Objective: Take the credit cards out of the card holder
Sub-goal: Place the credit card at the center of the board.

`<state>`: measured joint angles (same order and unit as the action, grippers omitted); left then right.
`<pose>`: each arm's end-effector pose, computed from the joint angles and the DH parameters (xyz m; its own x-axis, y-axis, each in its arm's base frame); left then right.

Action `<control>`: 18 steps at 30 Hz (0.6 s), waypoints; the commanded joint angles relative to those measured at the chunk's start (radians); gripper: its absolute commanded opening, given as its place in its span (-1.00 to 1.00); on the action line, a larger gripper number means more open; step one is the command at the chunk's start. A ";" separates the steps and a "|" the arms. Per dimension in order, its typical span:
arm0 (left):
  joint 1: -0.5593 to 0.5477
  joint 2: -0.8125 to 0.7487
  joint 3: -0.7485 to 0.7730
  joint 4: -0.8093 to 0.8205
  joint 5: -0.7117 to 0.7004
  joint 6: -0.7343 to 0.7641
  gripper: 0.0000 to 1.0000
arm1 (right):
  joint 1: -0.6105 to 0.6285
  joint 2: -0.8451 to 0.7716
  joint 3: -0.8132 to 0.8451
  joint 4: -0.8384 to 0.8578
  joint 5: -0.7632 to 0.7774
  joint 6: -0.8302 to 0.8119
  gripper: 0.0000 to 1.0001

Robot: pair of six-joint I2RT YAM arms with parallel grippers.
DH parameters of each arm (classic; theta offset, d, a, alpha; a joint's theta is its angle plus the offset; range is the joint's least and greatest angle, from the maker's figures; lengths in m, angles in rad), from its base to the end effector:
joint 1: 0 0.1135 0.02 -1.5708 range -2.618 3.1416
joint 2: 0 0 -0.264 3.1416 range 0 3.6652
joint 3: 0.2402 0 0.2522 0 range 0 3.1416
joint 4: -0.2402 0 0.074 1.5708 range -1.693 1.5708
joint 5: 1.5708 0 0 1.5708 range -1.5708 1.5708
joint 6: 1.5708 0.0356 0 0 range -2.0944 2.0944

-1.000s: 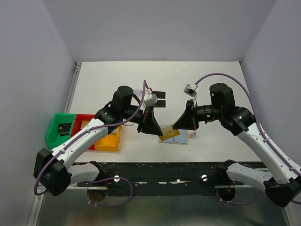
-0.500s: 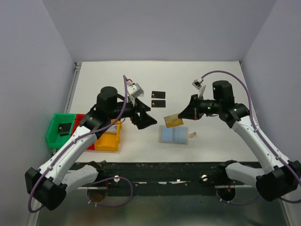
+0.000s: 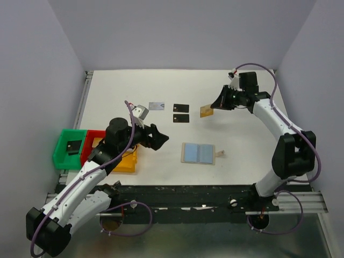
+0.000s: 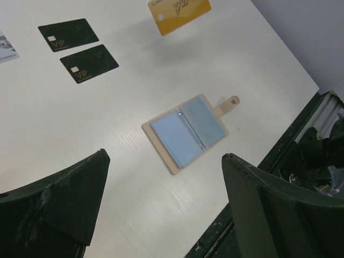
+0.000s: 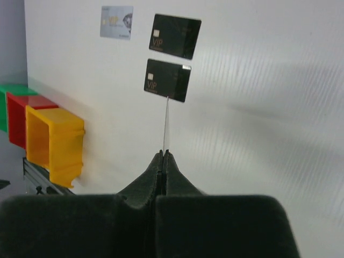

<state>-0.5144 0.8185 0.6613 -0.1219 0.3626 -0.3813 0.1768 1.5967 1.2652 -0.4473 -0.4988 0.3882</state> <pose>0.1627 -0.1065 0.2976 -0.5043 -0.1147 -0.8559 0.6133 0.6502 -0.4484 0.3444 0.0788 0.2805 -0.8254 0.1902 -0.5316 -0.1914 0.7915 0.5804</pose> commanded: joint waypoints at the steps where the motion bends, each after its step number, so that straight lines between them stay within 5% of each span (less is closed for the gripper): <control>1: -0.001 -0.035 -0.028 0.044 -0.063 -0.044 0.97 | -0.005 0.133 0.137 0.036 -0.027 -0.083 -0.99; 6: -0.001 -0.042 -0.040 0.054 -0.065 -0.042 0.97 | -0.013 0.363 0.373 -0.175 -0.050 -0.129 -0.99; 18: -0.001 0.037 -0.034 0.042 -0.044 -0.036 0.98 | -0.037 0.581 0.551 -0.212 -0.099 -0.104 -0.99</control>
<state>-0.5144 0.8288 0.6239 -0.0925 0.3241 -0.4126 0.1482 2.1345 1.7306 -0.5884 -0.5480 0.3012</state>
